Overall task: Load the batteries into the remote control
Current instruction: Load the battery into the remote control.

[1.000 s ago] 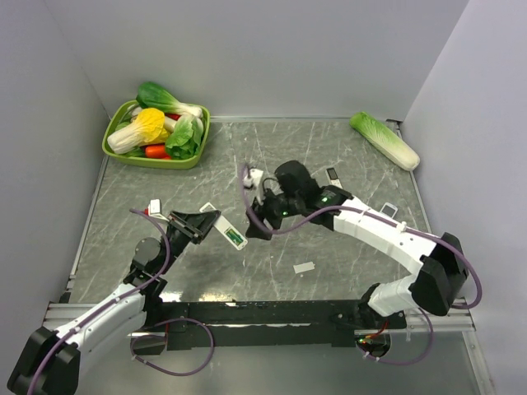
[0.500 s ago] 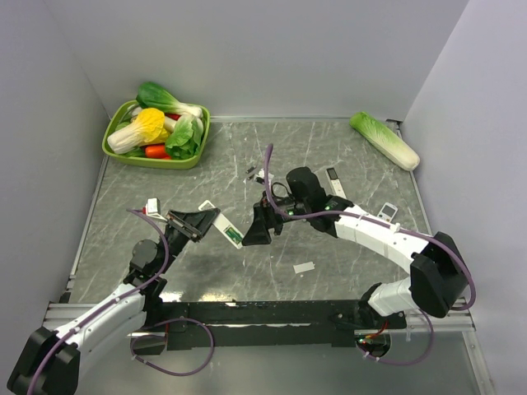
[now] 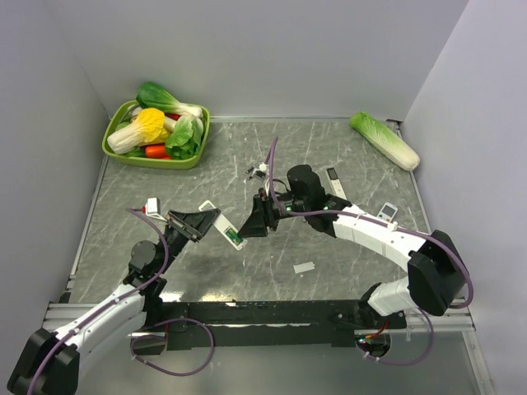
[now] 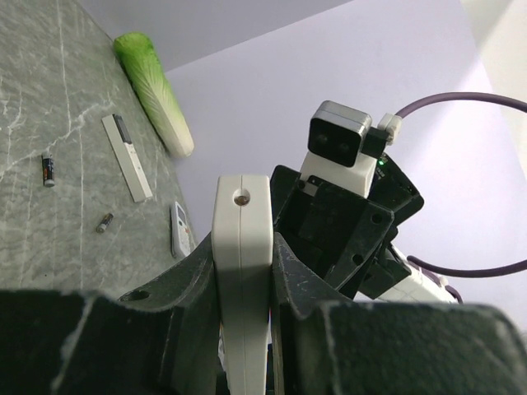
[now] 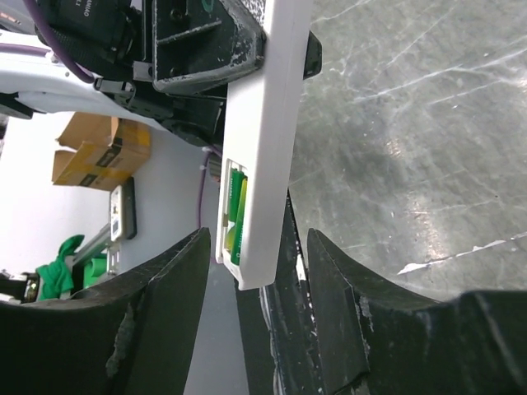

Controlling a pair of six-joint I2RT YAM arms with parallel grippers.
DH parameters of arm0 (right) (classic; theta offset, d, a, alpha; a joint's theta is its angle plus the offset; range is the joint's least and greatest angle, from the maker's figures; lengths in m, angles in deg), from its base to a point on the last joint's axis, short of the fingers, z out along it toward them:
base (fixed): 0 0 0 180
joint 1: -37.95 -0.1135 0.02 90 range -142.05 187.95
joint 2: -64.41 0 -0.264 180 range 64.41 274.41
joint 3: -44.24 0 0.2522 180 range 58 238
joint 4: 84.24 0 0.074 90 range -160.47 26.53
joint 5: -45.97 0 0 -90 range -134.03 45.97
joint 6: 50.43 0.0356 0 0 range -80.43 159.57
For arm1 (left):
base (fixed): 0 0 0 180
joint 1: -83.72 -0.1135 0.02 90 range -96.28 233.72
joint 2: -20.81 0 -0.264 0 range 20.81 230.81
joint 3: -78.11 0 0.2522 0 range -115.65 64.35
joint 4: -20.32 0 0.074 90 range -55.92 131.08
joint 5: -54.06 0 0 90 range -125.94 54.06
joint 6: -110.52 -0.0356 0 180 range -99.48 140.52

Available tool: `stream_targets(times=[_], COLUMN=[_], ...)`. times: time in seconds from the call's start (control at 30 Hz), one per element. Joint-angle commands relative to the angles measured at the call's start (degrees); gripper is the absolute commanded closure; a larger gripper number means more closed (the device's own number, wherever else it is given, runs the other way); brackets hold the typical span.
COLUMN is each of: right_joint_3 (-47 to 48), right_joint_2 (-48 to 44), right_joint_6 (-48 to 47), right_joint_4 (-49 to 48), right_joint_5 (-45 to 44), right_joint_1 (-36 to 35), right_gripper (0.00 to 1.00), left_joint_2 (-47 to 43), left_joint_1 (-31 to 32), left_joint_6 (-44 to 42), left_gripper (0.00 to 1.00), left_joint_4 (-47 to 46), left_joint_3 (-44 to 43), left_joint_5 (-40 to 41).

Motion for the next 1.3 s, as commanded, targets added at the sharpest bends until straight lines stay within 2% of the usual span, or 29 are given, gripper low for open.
stream_targets(times=[0.0, 0.17, 0.37, 0.4, 0.47, 0.53, 0.57, 0.6, 0.8, 0.83, 0.87, 1.03, 1.17, 1.2, 1.23, 1.27], right_joint_3=[0.8, 1.0, 0.9, 0.9, 1.0, 0.8, 0.9, 0.9, 1.6, 1.7, 1.7, 0.6, 1.5, 1.4, 1.0, 0.7], right_joint_2=[1.6, 2.6, 3.4, 3.4, 3.5, 3.7, 3.8, 3.9, 4.4, 4.4, 4.1, -0.4, -5.9, -7.1, -9.5, -10.9], right_joint_6=[0.5, 0.1, -0.6, -0.8, -1.0, -1.1, -1.2, -1.3, -0.8, -1.2, -1.2, -3.9, -7.7, -8.2, -8.2, -8.3], right_joint_4=[-2.1, -1.8, -1.2, -0.9, -0.8, -0.9, -0.9, -0.8, -1.1, -1.1, -1.3, 0.7, 7.8, 10.4, 11.4, 12.5], right_joint_5=[1.9, 2.2, 1.8, 1.6, 1.3, 1.2, 1.1, 0.9, -0.4, -0.8, -1.4, -4.2, -11.3, -14.7, -16.5, -18.1], right_joint_1=[-1.0, -1.9, -1.9, -2.1, -2.0, -2.1, -2.1, -2.1, -3.2, -3.4, -3.6, -3.3, -2.1, -1.6, -1.1, 0.0], right_gripper=[0.42, 0.43, 0.58, 0.65, 0.73, 0.84, 0.95, 0.99, 1.0, 0.94, 0.76, 0.33, 0.19, 0.14, 0.01, 0.0], left_joint_2=[-1.1, -1.0, -2.0, -2.2, -2.2, -2.2, -2.2, -2.2, -1.0, -0.8, -0.7, -2.9, -5.4, -5.8, -6.5, -6.9], left_joint_1=[0.2, 0.2, 0.1, 0.2, 0.2, 0.1, 0.1, 0.1, 0.2, 0.2, 0.2, 0.2, 0.1, 0.1, 0.2, 0.1], left_joint_6=[-1.0, -0.7, -1.1, -1.1, -1.2, -1.2, -1.2, -1.2, -0.5, -0.2, -0.1, -2.8, -7.7, -9.8, -10.8, -11.9], left_gripper=[0.98, 0.99, 0.99, 0.99, 0.99, 0.99, 0.99, 0.99, 0.99, 0.99, 0.99, 0.98, 0.98, 0.99, 0.98, 0.99], left_joint_4=[-4.1, -4.8, -3.8, -3.6, -3.8, -3.8, -3.9, -4.1, -5.9, -6.4, -7.0, -2.3, 6.4, 9.8, 11.5, 13.3], left_joint_3=[-1.3, -1.2, -1.4, -1.4, -1.3, -1.3, -1.3, -1.3, -0.9, -0.8, -0.6, -1.4, -3.3, -3.6, -4.0, -4.7], left_joint_5=[-0.7, -1.0, -0.8, -0.7, -0.6, -0.7, -0.8, -0.9, -1.6, -1.8, -1.8, -1.7, -0.5, -0.2, 0.1, 0.6])
